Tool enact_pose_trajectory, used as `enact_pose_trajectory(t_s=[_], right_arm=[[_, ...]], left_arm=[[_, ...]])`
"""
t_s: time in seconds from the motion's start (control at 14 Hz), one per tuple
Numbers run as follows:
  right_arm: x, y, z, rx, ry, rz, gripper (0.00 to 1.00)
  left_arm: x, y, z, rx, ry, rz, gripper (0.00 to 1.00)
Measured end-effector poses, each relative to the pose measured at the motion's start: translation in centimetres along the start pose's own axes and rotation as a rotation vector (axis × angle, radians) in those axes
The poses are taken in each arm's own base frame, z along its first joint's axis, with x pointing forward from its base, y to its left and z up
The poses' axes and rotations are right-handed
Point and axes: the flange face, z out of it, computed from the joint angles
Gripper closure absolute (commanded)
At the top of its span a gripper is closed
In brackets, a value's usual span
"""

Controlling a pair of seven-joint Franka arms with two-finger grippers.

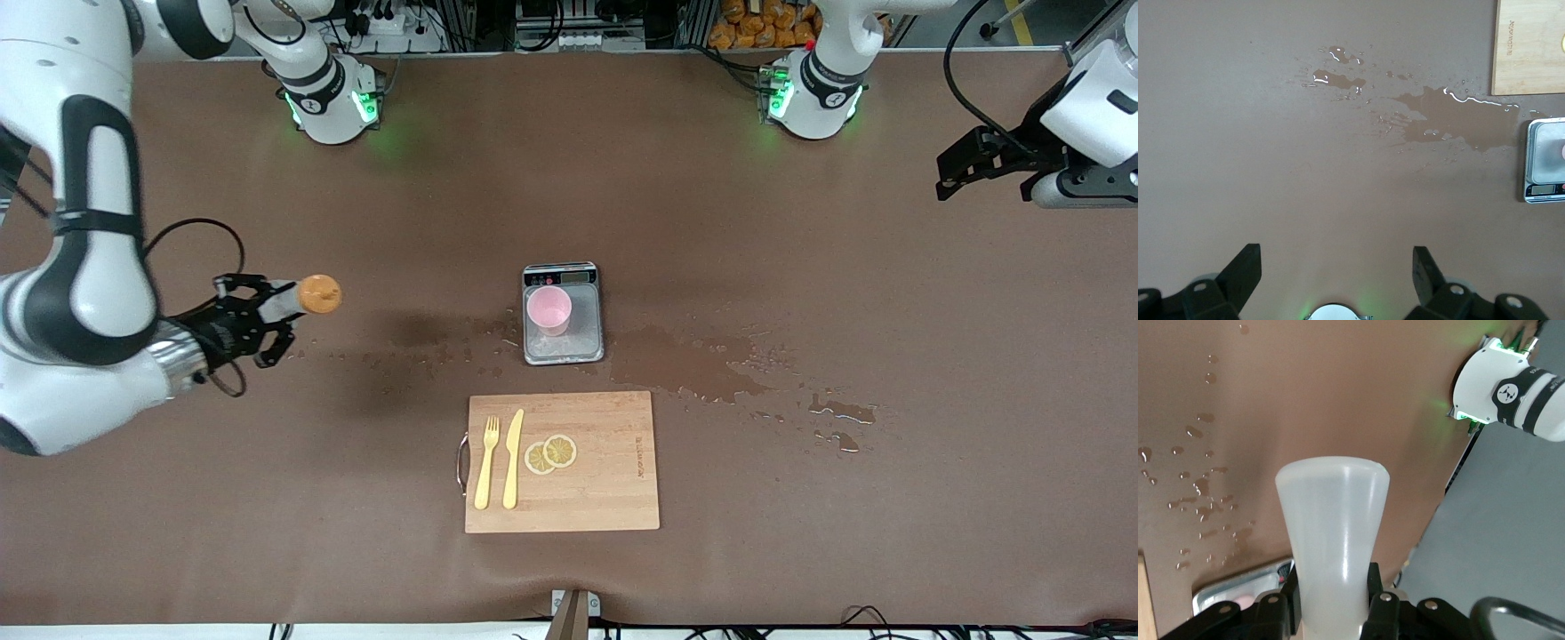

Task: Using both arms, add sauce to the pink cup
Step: 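Carry the bottle back toward its starting spot with the right gripper, then lower the bottle upright onto the table and open the right gripper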

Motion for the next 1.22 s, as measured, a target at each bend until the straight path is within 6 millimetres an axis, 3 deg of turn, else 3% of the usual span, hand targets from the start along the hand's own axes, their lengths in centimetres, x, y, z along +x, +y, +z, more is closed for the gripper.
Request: enact_pose_trajectory(t_s=[0.22, 0.36, 0.57, 0.93, 1.22], right_arm=[[6.7, 2.3, -1.9, 0.028, -0.093, -0.122, 0.59], [10.3, 3.0, -2.1, 0.048, -0.143, -0.197, 0.54], [15.7, 3.5, -1.3, 0.08, -0.235, -0.279, 0.54], [25.7, 3.7, 1.9, 0.137, -0.377, -0.402, 0.54], [30.0, 2.6, 5.8, 0.142, -0.459, -0.465, 0.54]], left_arm=[[0.0, -0.1, -0.1, -0.001, 0.004, -0.001, 0.0], [0.0, 0.0, -0.6, -0.002, 0.016, -0.001, 0.0], [0.0, -0.1, -1.1, -0.003, 0.026, 0.004, 0.0], [0.1, -0.1, -1.0, -0.003, 0.026, 0.043, 0.0], [0.1, -0.1, -1.0, -0.003, 0.026, 0.043, 0.0]])
